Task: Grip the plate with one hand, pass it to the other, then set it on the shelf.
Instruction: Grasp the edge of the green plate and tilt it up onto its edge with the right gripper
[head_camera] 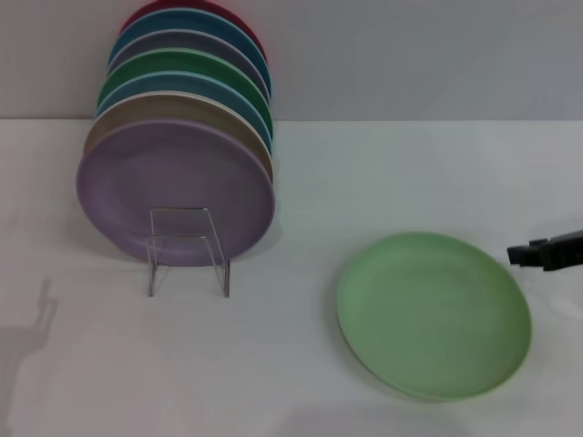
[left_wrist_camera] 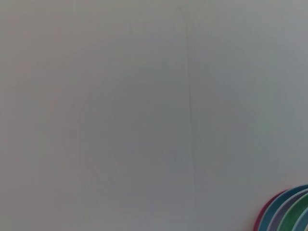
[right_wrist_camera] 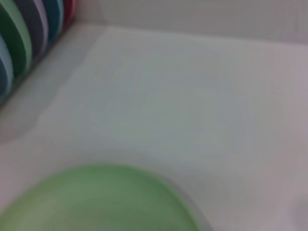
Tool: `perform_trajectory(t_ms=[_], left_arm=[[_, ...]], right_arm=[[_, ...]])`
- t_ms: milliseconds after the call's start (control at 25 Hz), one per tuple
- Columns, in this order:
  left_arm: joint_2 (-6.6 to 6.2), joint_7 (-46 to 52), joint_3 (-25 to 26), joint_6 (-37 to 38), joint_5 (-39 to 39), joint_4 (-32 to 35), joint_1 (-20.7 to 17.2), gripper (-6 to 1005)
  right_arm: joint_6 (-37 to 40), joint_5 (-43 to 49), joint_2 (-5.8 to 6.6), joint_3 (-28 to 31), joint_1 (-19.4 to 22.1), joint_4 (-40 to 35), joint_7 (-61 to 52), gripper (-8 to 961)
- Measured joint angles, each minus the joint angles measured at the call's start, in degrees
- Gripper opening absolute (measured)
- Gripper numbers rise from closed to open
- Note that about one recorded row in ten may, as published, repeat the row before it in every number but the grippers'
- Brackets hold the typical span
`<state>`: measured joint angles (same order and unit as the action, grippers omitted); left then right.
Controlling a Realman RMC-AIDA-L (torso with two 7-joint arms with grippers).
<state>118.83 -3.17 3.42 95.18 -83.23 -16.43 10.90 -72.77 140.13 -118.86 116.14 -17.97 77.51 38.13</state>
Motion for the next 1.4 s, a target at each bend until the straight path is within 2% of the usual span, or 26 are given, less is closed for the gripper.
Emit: perform_trajectory(t_ms=[120, 520, 1040, 1400], left_arm=[[0.00, 0.00, 0.00, -0.10, 0.00, 0.00, 0.06, 802], [0.00, 0.00, 0.00, -0.28, 0.00, 0.00, 0.09, 802], [0.00, 0.00, 0.01, -0.26, 0.00, 0.00, 0.09, 802], [0.00, 0.00, 0.00, 0.04, 0.00, 0.00, 0.11, 802]], right_arm=[[-0.61, 2.31, -0.12, -0.10, -1.70, -2.13, -0.55, 228], [-0.89, 4.30, -0.02, -0.13, -5.10, -7.87, -0.69, 667], [-0.49, 6.43, -0.09, -0.74, -6.94, -11.01, -0.75, 665], [-0.62, 6.46, -0.06, -3.00, -7.02, -10.83, -0.68, 361]])
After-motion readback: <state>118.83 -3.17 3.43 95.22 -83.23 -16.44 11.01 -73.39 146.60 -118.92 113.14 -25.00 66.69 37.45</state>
